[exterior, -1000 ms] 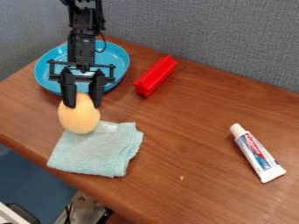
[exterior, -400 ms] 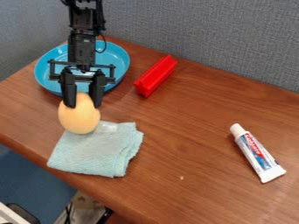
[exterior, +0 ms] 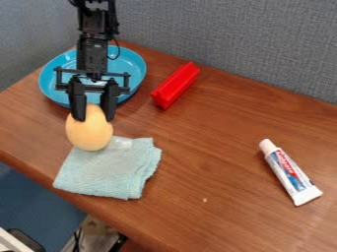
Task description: Put the yellow ball on the blue plate
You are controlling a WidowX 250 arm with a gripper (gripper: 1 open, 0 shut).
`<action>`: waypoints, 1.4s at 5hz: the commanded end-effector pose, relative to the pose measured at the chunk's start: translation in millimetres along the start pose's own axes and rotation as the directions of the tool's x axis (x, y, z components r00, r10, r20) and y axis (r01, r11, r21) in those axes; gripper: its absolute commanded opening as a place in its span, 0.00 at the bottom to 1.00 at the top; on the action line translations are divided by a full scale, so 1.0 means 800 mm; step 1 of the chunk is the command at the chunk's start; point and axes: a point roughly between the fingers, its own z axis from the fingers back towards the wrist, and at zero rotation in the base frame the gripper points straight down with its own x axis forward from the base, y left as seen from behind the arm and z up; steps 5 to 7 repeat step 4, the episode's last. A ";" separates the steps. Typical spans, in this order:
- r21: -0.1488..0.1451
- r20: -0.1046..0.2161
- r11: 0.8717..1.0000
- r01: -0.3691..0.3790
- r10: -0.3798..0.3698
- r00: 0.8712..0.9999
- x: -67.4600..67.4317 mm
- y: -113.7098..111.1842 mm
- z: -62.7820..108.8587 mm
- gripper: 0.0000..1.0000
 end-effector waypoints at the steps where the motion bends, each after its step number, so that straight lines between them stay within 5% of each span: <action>1: -0.021 0.023 0.999 0.029 -0.029 0.999 -0.004 -0.004 0.011 0.00; 7: -0.017 0.020 0.999 0.037 -0.037 0.999 -0.004 -0.006 0.011 0.00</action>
